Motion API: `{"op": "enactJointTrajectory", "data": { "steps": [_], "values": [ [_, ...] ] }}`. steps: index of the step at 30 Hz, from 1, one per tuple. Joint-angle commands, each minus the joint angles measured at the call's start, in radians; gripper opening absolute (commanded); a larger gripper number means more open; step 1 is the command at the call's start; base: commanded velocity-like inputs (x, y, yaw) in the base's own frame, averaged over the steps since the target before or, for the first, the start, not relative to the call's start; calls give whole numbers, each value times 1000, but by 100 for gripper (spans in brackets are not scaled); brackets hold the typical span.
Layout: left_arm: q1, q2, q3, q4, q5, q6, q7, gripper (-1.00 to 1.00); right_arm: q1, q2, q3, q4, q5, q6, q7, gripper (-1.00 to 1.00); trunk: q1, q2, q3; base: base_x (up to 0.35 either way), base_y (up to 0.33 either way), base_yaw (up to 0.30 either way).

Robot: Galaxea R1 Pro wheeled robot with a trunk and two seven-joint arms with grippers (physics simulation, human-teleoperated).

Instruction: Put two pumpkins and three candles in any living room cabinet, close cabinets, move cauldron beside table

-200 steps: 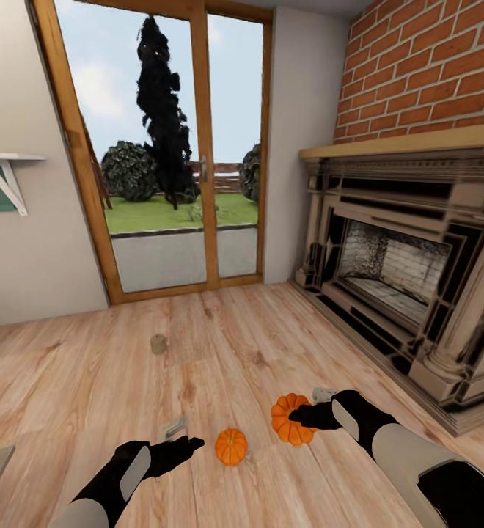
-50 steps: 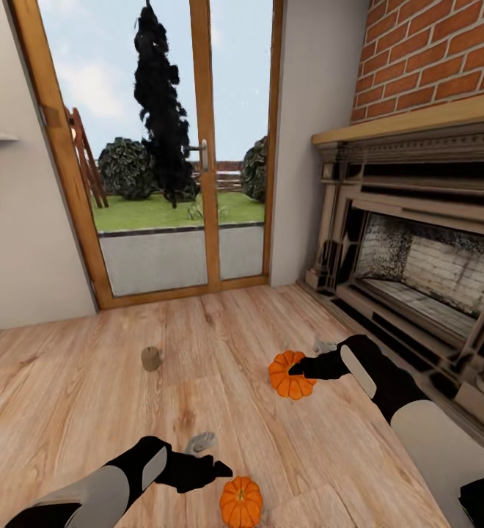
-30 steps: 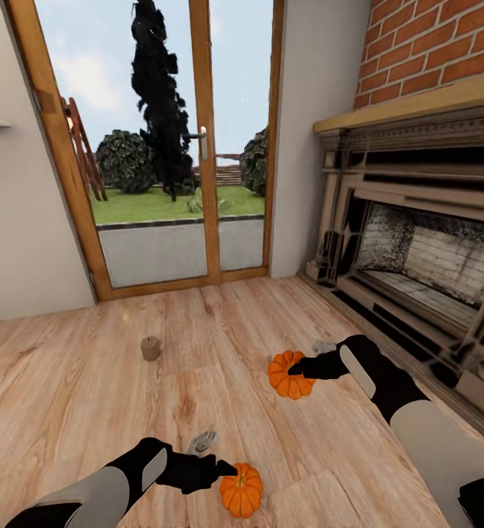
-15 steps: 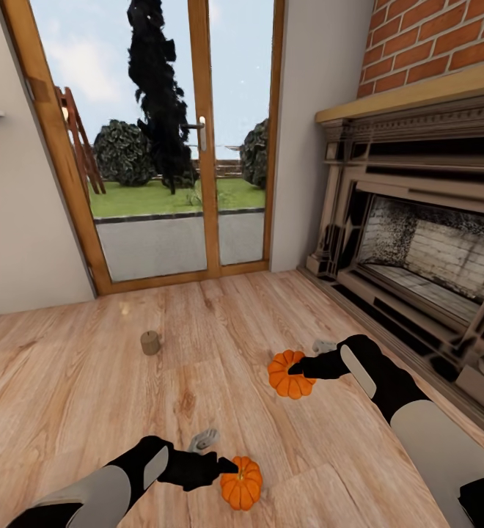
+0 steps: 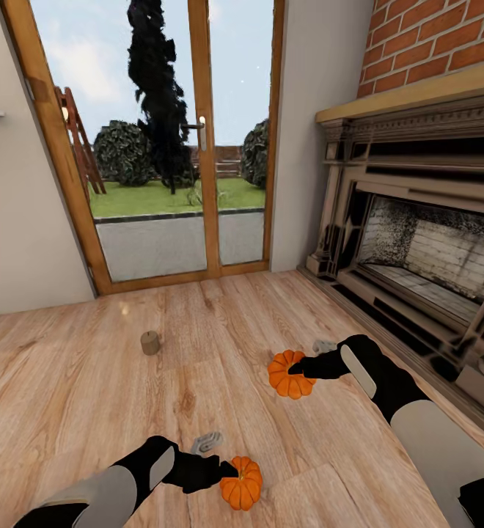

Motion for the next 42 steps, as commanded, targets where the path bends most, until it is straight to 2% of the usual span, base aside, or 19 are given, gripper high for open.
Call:
{"op": "enactJointTrajectory", "data": {
  "steps": [1,8,21,28,33,35,37,42],
  "values": [
    [0,-1,8,-1,5,10,6,100,-1,-1,4,-1,9,2,10,-100,0,0,-1,113,0,0],
    [0,-3,8,-1,5,10,22,100,-1,0,7,-1,9,2,9,-100,0,0,-1,197,-44,0],
    [0,-8,8,-3,6,7,22,100,-1,0,6,-1,9,2,10,-100,0,0,-1,11,-4,0],
    [0,-12,8,-4,7,6,23,100,-1,0,6,-1,9,2,10,-100,3,-2,-28,0,0,0],
    [0,-15,7,-39,36,9,39,100,-1,-1,4,-1,9,2,10,-100,5,-3,-47,0,0,0],
    [-1,-16,6,-54,69,15,72,100,-1,-1,3,-1,9,2,10,-100,6,-4,-55,0,0,0],
    [-3,-20,6,-64,110,50,108,100,-1,-1,3,-1,9,2,10,-100,7,-4,-63,0,0,0],
    [-7,-22,6,-96,128,67,121,100,-1,-1,3,-1,9,2,10,-100,8,-5,-74,0,0,0]
  ]
}}
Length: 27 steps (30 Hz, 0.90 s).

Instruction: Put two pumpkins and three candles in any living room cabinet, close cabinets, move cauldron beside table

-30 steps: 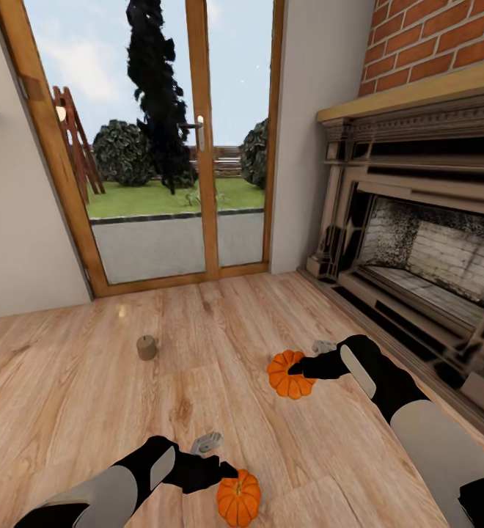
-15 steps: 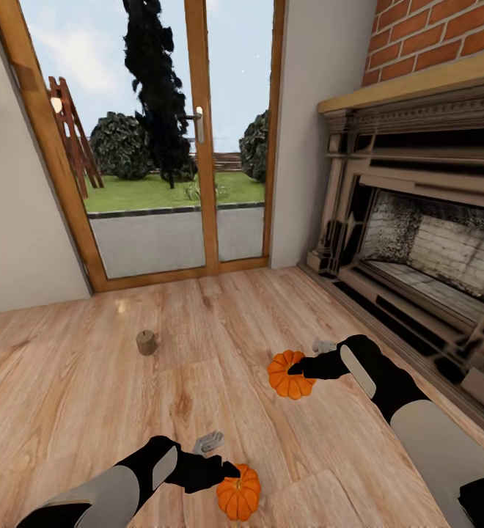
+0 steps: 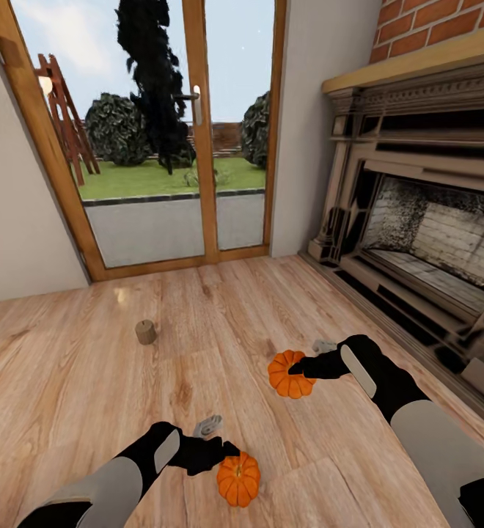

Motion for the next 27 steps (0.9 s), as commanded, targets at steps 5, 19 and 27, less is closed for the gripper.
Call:
{"op": "enactJointTrajectory", "data": {
  "steps": [5,19,27],
  "values": [
    [-1,-1,8,-16,7,16,15,100,-1,-1,3,-1,9,2,10,-100,0,0,-1,0,0,0],
    [-2,-8,8,-19,7,44,87,100,-1,-2,-2,-104,5,35,13,-100,0,0,-1,0,0,0],
    [-2,-8,8,-19,7,46,88,100,-1,-2,-1,-121,5,55,13,-100,0,0,-1,41,0,0]
  ]
}}
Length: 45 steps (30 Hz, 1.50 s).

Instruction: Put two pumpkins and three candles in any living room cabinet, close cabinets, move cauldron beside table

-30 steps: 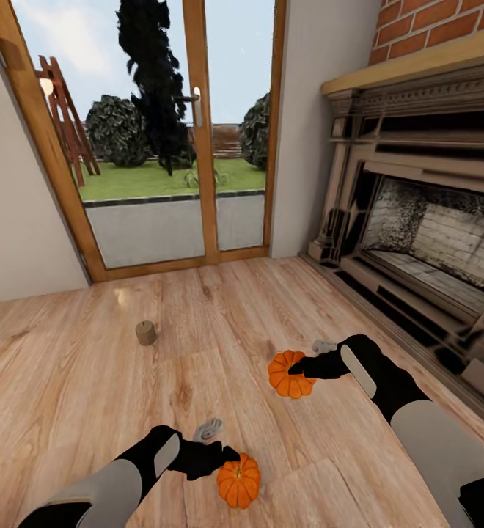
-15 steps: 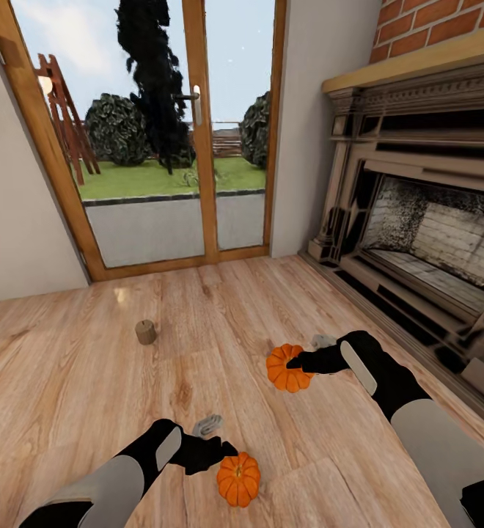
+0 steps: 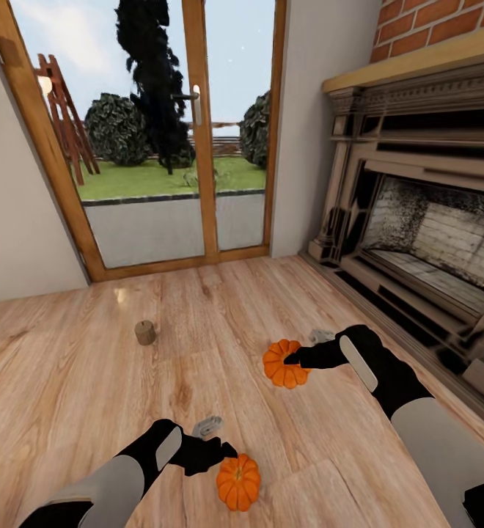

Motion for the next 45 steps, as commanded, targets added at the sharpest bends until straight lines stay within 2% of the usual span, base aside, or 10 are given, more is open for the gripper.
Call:
{"op": "enactJointTrajectory", "data": {
  "steps": [1,7,20,45],
  "values": [
    [0,-1,8,-1,1,8,1,100,-1,-1,2,-1,10,2,10,-100,0,0,-1,220,0,0],
    [0,0,8,-1,1,7,1,100,-1,-1,2,-1,10,3,10,-100,0,0,-1,198,-34,0],
    [-1,3,7,8,-2,5,2,100,-1,-1,3,-1,10,3,10,-100,0,0,-1,16,-4,0],
    [0,4,4,4,-6,3,13,100,-1,0,7,-2,11,1,8,-100,11,-6,-98,0,0,0]
  ]
}}
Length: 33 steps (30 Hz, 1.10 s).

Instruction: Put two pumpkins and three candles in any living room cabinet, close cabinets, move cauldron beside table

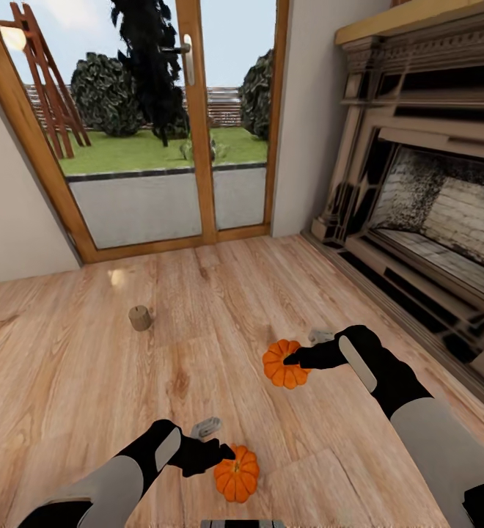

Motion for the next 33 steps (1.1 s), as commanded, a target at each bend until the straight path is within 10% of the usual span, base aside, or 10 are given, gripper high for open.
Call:
{"op": "enactJointTrajectory", "data": {
  "steps": [1,17,33],
  "values": [
    [0,-1,8,-2,1,8,6,100,-1,-1,2,-1,9,2,10,-100,0,-1,-5,0,0,0],
    [-8,-13,7,-16,2,12,81,100,-1,1,5,0,12,0,8,-100,7,-4,-67,0,0,0],
    [-8,11,3,-15,-1,-82,-93,100,-1,2,8,1,13,-1,7,-100,9,-5,-82,0,0,0]
  ]
}}
